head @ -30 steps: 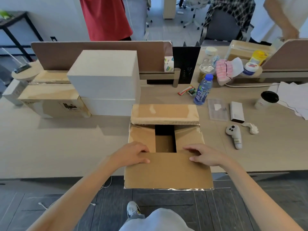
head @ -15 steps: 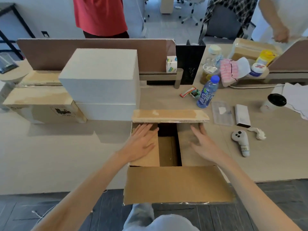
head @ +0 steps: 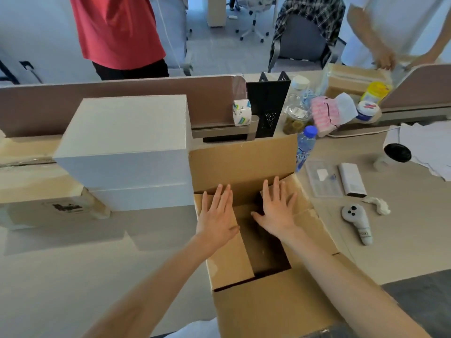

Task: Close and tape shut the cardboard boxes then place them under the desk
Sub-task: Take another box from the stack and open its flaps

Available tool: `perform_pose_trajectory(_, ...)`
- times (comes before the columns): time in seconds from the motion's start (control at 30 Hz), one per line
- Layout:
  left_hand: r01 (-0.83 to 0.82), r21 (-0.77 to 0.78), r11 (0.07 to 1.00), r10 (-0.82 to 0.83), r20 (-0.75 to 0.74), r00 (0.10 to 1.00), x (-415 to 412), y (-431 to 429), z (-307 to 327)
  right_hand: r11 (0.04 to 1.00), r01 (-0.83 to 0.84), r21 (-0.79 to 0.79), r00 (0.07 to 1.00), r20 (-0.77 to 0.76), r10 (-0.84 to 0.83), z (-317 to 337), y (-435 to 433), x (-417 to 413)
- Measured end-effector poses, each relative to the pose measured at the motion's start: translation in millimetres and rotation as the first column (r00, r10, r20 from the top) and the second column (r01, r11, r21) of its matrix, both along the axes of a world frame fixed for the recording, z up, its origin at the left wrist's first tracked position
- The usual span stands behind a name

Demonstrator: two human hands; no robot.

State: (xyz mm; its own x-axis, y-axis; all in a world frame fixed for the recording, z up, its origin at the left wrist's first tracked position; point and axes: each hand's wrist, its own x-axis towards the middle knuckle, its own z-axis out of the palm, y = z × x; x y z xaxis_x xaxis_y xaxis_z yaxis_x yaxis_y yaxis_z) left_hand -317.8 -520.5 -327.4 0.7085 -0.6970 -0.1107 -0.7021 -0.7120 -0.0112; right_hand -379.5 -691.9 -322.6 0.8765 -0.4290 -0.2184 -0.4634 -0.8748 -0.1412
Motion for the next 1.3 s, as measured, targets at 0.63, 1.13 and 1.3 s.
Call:
perform_pose_trajectory(0.63, -0.227, 0.08, 0.971, 0.227, 0.0, 0.974, -17, -49, 8, 0.982, 0.11, -0.152, 0.99, -0.074, -0.122, 1, -19, -67)
perform_pose_trajectory(1.13, -0.249, 0.141, 0.958, 0.266, -0.116, 0.957, -66, -49, 0, 0.653, 0.217, 0.725, 0.821, 0.226, -0.525, 100, -79, -110)
perform_pose_trajectory(1.3, -0.236, -0.093, 0.967, 0.215, -0.192, 0.958, -72, -49, 37, 0.807, 0.26, 0.531, 0.807, 0.339, -0.484, 112, -99, -127)
